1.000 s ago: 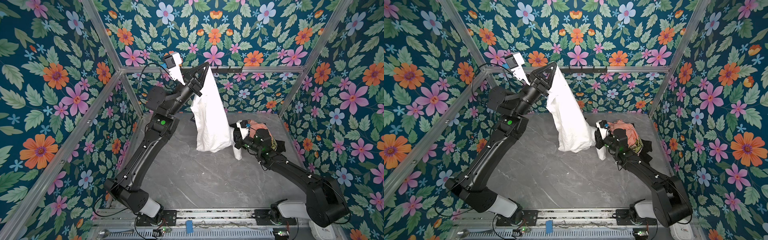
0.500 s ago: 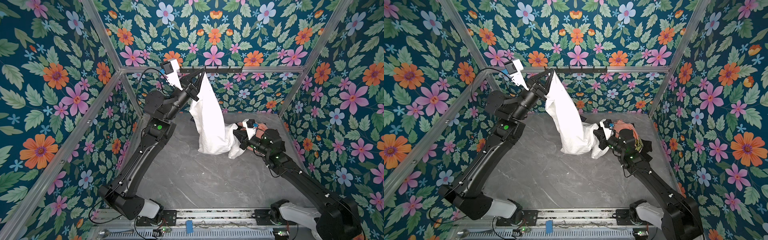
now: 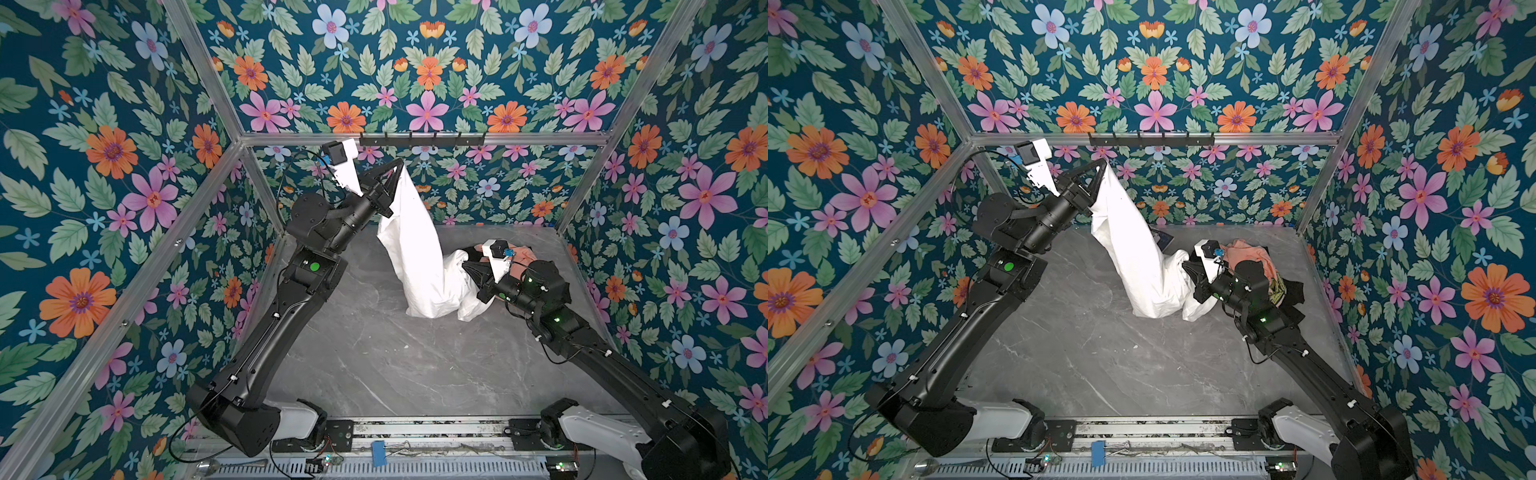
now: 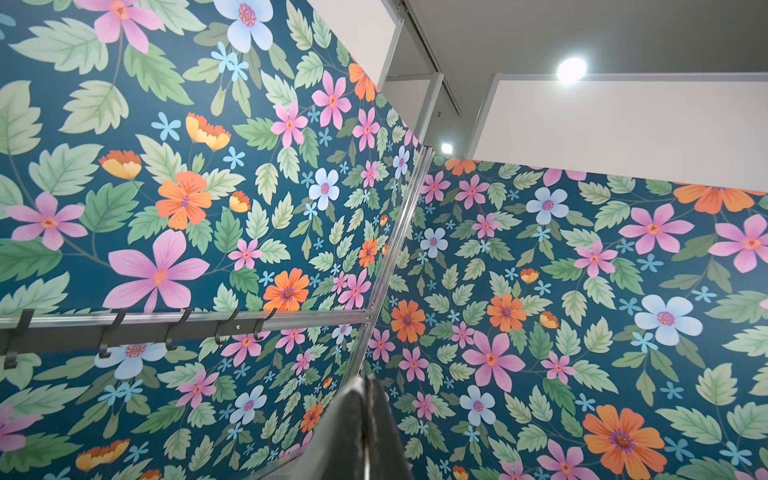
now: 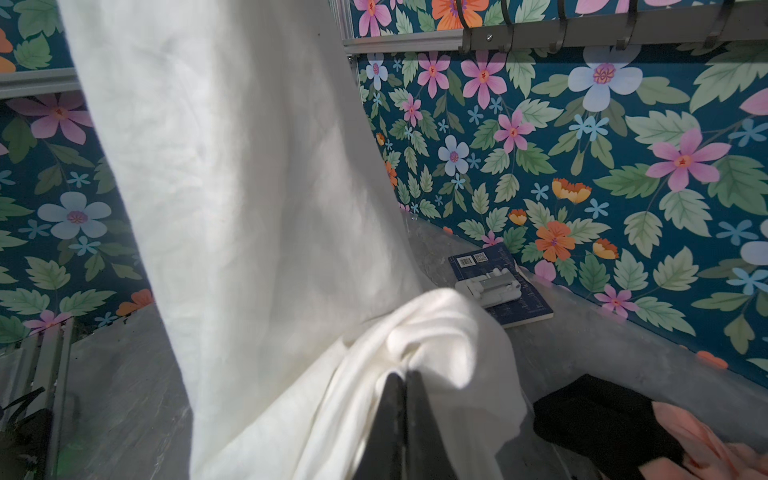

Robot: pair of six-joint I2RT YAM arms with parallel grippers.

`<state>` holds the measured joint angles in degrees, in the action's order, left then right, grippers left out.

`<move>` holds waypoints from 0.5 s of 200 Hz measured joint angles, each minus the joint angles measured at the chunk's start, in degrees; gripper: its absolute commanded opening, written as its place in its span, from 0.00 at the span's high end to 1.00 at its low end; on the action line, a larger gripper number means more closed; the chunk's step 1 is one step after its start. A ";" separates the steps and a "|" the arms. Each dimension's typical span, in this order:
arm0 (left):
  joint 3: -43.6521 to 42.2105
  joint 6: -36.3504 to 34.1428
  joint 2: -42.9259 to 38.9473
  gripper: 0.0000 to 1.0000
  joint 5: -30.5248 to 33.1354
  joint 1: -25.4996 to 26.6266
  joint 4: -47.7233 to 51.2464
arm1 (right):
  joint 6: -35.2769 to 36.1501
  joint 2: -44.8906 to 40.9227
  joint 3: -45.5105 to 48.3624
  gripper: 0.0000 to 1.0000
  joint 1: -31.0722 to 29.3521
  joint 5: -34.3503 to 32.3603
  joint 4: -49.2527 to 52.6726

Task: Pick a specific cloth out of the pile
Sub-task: 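Grasp the hanging white shirt's lower part with the right gripper, then lower the white shirt onto the table with both grippers, away from the pile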

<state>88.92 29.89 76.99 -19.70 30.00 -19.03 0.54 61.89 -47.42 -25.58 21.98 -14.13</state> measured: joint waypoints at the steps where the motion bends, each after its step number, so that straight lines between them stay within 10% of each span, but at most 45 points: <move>1: -0.07 0.00 -0.02 1.00 0.00 0.00 0.00 | 0.02 0.00 -0.02 1.00 -0.07 -0.07 0.07; 100: -12.02 0.24 -6.14 1.00 0.15 0.00 5.03 | -0.22 -2.34 -2.45 1.00 -10.43 -4.63 5.92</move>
<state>76.90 30.13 70.85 -19.55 30.00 -14.00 0.32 59.55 -49.87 -36.01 17.34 -8.21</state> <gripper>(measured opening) 0.050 0.051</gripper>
